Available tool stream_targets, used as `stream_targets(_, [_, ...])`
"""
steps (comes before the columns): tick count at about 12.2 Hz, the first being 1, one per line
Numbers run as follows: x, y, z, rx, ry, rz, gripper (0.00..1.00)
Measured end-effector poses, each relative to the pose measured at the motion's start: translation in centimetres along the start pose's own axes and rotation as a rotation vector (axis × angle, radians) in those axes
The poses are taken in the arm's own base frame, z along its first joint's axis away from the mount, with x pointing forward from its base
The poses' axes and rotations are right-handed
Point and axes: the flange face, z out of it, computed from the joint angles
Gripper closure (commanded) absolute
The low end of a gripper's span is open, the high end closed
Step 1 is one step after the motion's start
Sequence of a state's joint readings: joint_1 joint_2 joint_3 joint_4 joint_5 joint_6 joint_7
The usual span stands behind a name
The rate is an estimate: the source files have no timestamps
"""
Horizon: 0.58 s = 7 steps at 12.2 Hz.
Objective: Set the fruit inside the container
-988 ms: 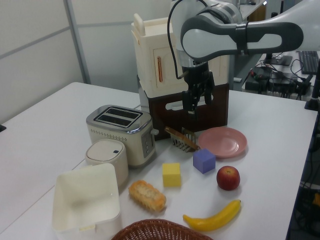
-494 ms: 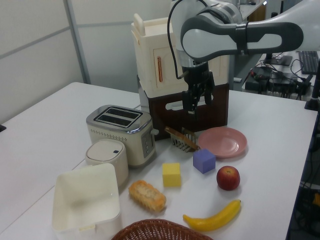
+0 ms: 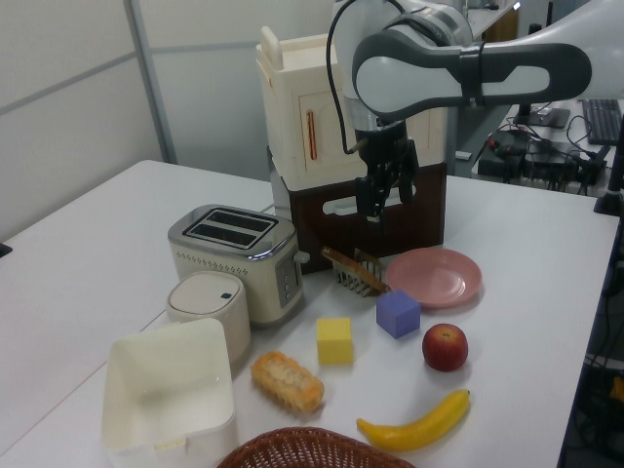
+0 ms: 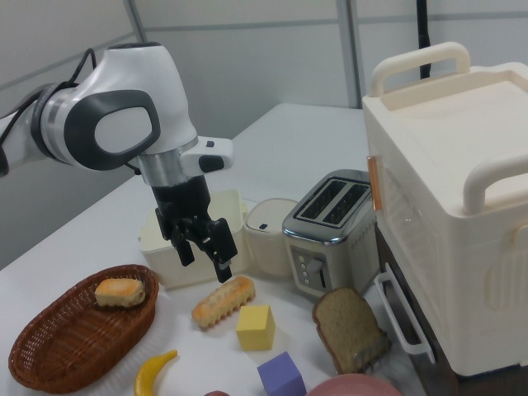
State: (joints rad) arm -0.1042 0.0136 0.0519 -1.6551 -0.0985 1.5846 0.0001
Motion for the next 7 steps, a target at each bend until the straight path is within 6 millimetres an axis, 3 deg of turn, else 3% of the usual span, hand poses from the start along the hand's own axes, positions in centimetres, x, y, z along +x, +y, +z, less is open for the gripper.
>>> stream_targets(7, [-0.12,0.23,0.21,0.0,-0.007,0.027,0.0])
